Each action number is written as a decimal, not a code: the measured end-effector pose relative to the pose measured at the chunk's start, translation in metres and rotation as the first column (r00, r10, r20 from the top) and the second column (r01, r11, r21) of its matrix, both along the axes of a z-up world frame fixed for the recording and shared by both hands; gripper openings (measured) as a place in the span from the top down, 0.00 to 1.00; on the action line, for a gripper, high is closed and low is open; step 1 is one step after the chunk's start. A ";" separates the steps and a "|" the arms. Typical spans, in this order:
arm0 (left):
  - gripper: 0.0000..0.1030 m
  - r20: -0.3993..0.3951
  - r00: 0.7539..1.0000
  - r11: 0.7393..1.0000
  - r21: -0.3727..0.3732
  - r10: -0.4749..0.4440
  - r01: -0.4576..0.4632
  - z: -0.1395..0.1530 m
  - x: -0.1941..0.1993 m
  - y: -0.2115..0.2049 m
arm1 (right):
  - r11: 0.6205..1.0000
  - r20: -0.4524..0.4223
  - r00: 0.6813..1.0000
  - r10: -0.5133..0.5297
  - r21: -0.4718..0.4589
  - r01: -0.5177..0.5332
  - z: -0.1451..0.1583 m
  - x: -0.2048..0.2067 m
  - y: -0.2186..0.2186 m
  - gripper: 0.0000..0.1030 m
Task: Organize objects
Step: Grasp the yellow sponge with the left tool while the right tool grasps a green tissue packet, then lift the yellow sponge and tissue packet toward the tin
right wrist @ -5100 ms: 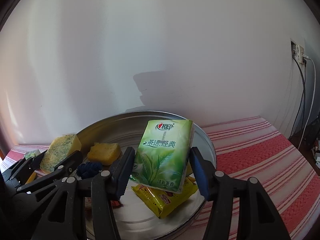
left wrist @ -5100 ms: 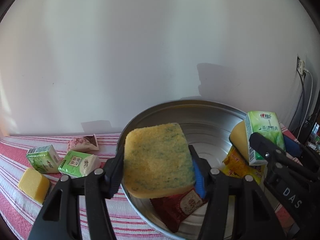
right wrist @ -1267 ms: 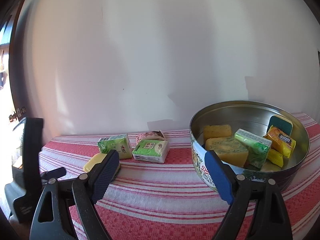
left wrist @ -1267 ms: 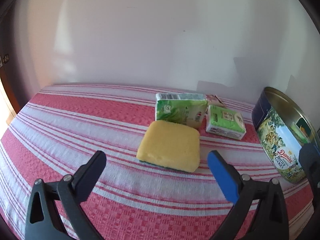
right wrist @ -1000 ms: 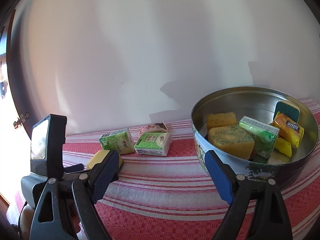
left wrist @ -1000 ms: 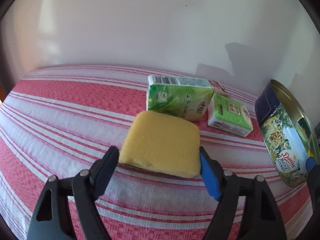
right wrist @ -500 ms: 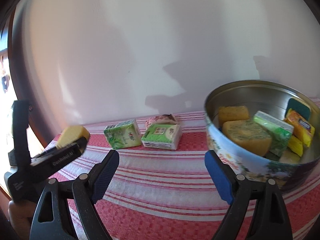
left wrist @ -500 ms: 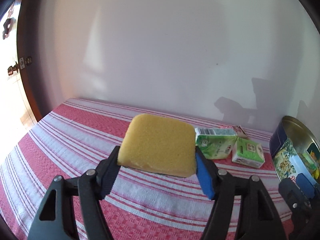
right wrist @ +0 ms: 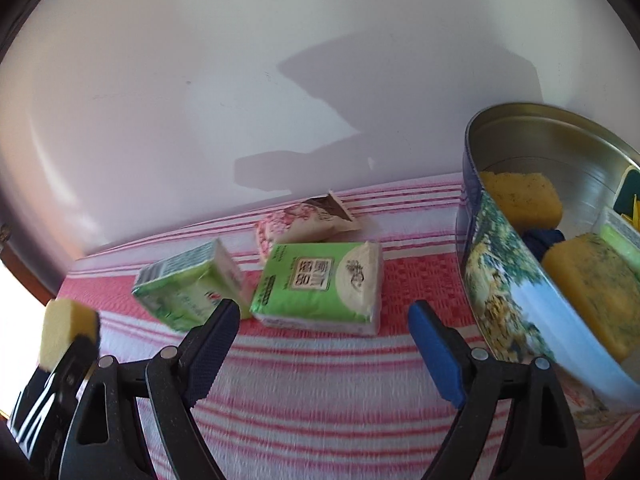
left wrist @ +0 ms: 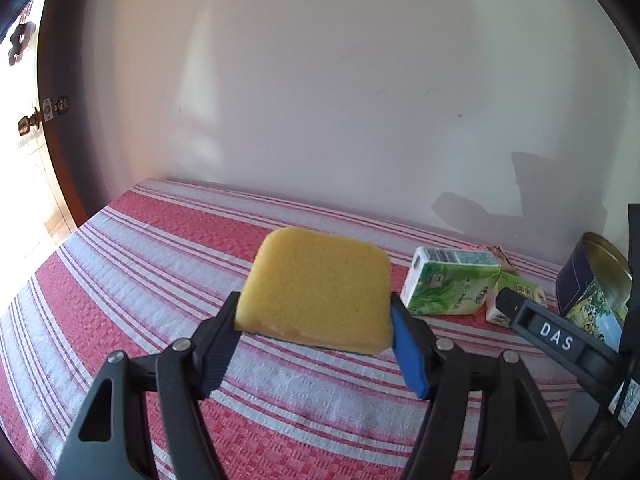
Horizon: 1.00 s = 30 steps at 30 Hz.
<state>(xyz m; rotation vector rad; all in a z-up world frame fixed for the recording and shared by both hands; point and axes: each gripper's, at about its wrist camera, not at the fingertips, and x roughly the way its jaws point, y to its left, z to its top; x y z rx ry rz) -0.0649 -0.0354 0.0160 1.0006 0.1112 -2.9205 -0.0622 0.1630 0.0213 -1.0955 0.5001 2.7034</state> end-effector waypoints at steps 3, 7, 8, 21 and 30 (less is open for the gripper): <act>0.32 0.008 1.000 1.000 -0.018 0.010 -0.010 -0.003 -0.003 0.001 | 1.000 0.041 0.999 -0.006 -0.014 0.006 -0.005 -0.016 0.003 0.15; 0.32 0.010 1.000 1.000 -0.009 0.009 -0.009 -0.003 -0.006 -0.001 | 0.997 0.086 0.996 0.020 0.072 -0.027 -0.006 -0.025 -0.007 0.29; 0.32 0.011 1.000 1.000 -0.010 0.009 -0.009 -0.004 -0.006 -0.002 | 0.994 0.098 0.995 0.026 0.100 -0.036 -0.006 -0.025 -0.009 0.29; 0.32 -0.008 1.000 1.000 0.009 -0.021 0.021 0.000 0.004 0.006 | 0.981 -0.179 0.977 0.116 0.175 -0.084 0.024 0.075 -0.003 0.30; 0.32 -0.065 0.995 0.996 -0.054 -0.077 0.073 0.006 0.025 0.033 | 0.953 -0.281 0.956 0.088 0.303 0.002 0.034 0.108 0.003 0.30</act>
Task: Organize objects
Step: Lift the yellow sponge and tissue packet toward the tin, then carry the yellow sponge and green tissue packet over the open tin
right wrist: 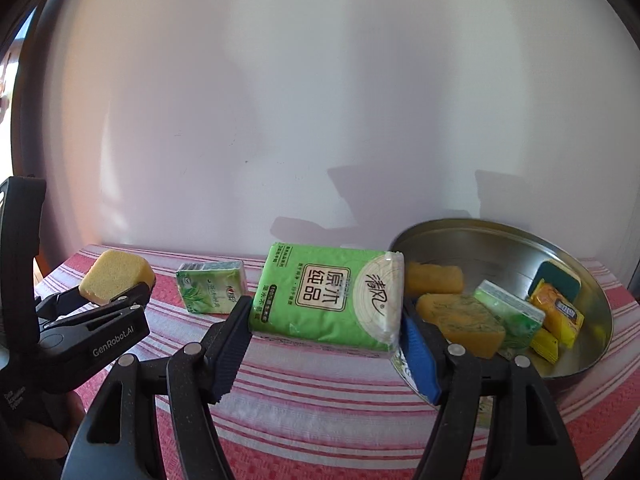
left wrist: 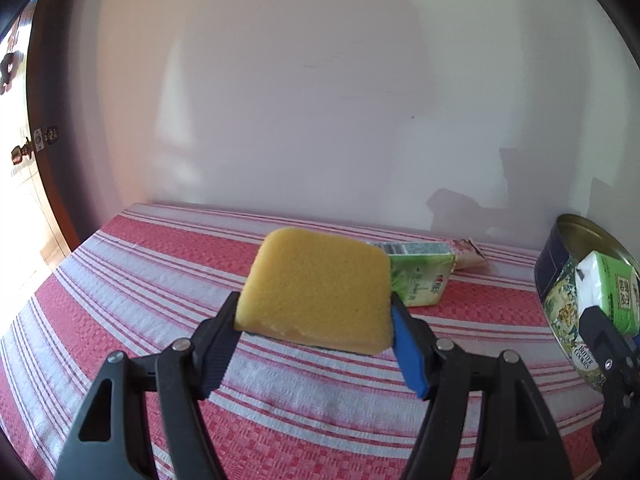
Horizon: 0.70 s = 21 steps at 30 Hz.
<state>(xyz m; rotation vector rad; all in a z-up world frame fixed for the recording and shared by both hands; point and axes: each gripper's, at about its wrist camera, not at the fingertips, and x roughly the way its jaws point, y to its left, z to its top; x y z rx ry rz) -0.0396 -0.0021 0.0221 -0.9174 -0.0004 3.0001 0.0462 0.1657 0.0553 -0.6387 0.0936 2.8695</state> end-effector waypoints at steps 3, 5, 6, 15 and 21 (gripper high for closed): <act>0.32 -0.016 1.000 1.000 -0.004 0.004 -0.004 0.002 0.002 0.001 | 1.000 0.016 1.000 -0.009 -0.029 0.009 -0.003 -0.004 0.009 0.30; 0.32 -0.022 1.000 1.000 -0.009 0.007 -0.007 0.003 0.002 0.001 | 0.999 0.018 1.000 -0.011 -0.033 0.011 -0.006 -0.006 0.013 0.30; 0.32 -0.021 1.000 1.000 -0.011 0.005 -0.006 0.003 0.002 0.002 | 1.000 0.020 1.000 -0.010 -0.029 0.011 -0.006 -0.008 0.014 0.30; 0.32 -0.033 0.999 1.000 -0.011 0.004 -0.004 0.004 0.005 0.002 | 1.000 0.009 1.000 -0.014 -0.021 0.014 -0.008 -0.006 0.001 0.30; 0.32 -0.044 0.999 1.000 -0.019 -0.014 0.013 0.006 0.011 0.010 | 1.000 -0.015 1.000 -0.017 -0.007 0.017 0.001 0.013 -0.023 0.30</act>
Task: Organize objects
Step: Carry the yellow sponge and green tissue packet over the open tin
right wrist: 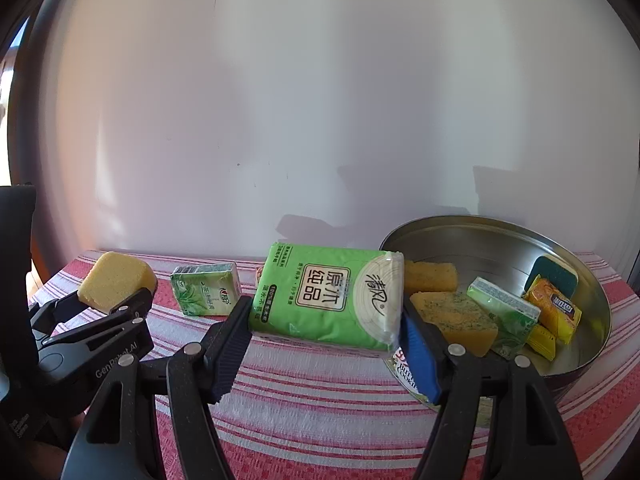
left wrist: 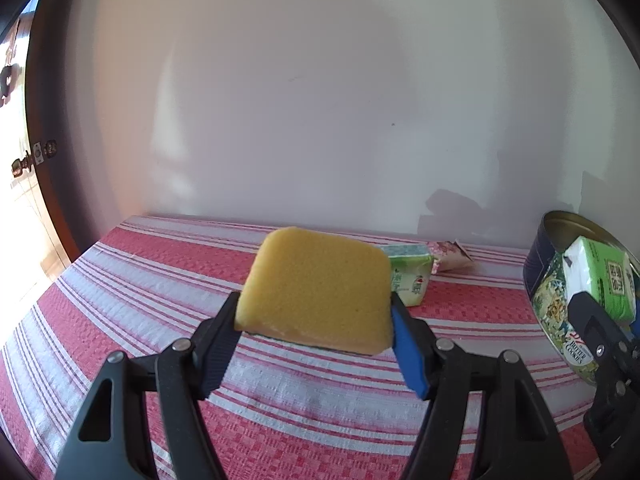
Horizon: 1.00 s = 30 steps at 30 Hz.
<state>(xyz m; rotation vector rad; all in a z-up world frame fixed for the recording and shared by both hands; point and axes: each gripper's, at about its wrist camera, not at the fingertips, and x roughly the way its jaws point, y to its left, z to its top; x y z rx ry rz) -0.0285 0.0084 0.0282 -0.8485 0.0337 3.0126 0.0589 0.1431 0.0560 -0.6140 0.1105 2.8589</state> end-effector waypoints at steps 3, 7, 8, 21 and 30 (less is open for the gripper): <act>0.32 -0.006 1.000 1.000 -0.004 -0.014 0.014 0.001 0.004 0.006 | 1.000 -0.008 1.000 0.002 0.010 -0.002 0.001 0.004 -0.003 0.30; 0.32 -0.015 0.999 1.000 -0.011 -0.028 0.028 0.002 0.009 0.014 | 0.999 -0.019 1.000 0.003 0.043 -0.002 0.003 0.007 -0.005 0.30; 0.32 -0.020 0.999 0.999 -0.013 -0.030 0.030 0.002 0.011 0.016 | 0.999 -0.019 1.000 0.002 0.044 -0.002 0.003 0.007 -0.004 0.30; 0.32 -0.045 0.998 0.998 -0.033 -0.045 0.044 0.005 0.023 0.028 | 0.999 -0.022 1.000 -0.004 0.034 0.005 0.006 0.020 -0.003 0.30; 0.32 -0.049 0.998 0.999 -0.024 -0.030 0.029 0.007 0.026 0.031 | 0.999 -0.039 0.999 0.003 0.051 -0.001 0.007 0.022 -0.003 0.30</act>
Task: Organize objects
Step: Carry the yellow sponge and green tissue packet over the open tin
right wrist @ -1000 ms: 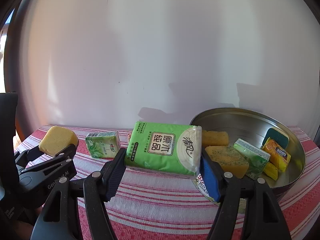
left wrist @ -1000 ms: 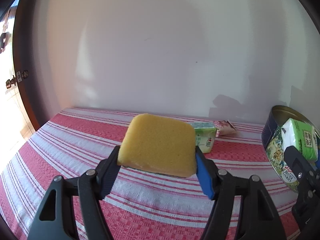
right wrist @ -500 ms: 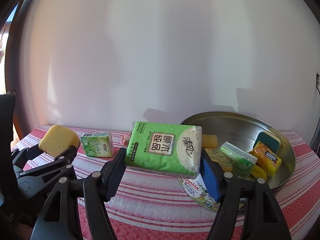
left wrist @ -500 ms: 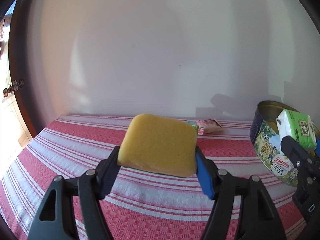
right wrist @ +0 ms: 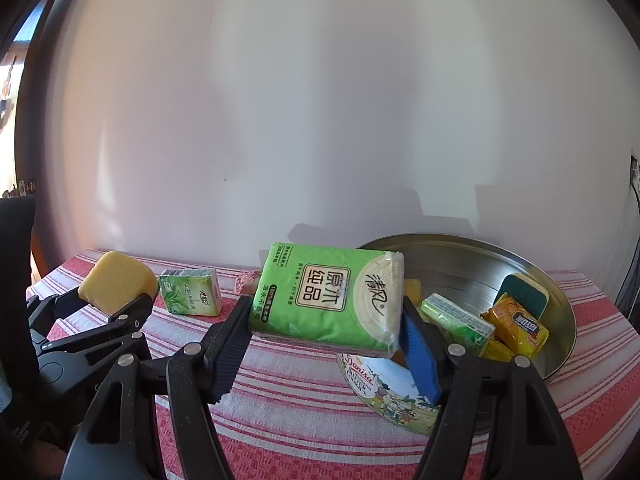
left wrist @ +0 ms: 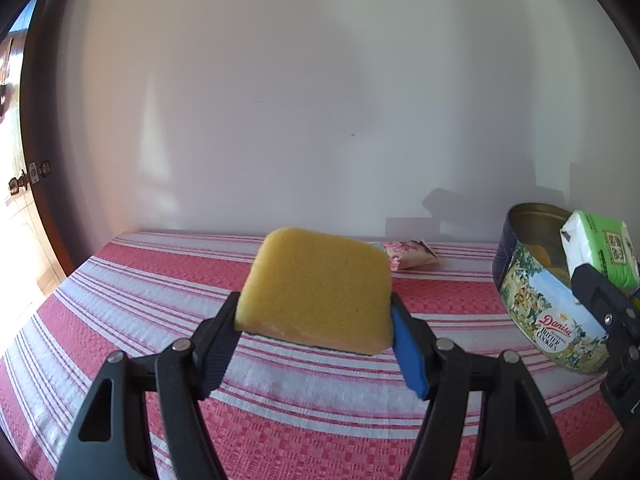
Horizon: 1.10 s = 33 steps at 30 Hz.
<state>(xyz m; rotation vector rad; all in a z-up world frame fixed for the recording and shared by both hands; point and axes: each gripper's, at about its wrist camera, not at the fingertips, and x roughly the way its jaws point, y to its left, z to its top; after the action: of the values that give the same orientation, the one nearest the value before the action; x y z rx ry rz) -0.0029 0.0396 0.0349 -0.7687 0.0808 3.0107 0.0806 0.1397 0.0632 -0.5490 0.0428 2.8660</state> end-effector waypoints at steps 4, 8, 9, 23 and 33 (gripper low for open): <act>0.32 0.003 1.000 1.000 0.005 0.004 -0.004 0.000 0.001 0.001 | 1.000 -0.005 1.000 0.001 -0.001 -0.001 0.001 0.001 -0.002 0.30; 0.32 0.006 1.000 1.000 0.013 0.014 -0.014 0.000 0.004 0.003 | 1.000 -0.015 1.000 0.005 0.015 -0.005 0.000 0.001 0.002 0.30; 0.32 0.007 1.000 1.000 0.016 0.016 -0.016 0.000 0.005 0.004 | 1.000 -0.018 1.000 0.006 0.018 -0.005 0.000 0.001 0.002 0.30; 0.32 -0.002 1.000 1.000 0.028 -0.013 0.013 0.003 0.023 0.039 | 0.999 -0.056 0.998 -0.012 0.052 0.015 0.002 0.012 0.026 0.30; 0.32 -0.043 0.996 0.997 0.033 -0.074 0.075 0.018 0.031 0.081 | 0.996 -0.085 0.993 -0.076 0.039 0.079 0.005 0.019 0.070 0.30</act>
<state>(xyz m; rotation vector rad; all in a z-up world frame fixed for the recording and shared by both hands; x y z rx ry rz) 0.0278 0.1208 0.0524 -0.6839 0.0576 2.9498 0.0996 0.2092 0.0682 -0.4099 0.0168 2.8060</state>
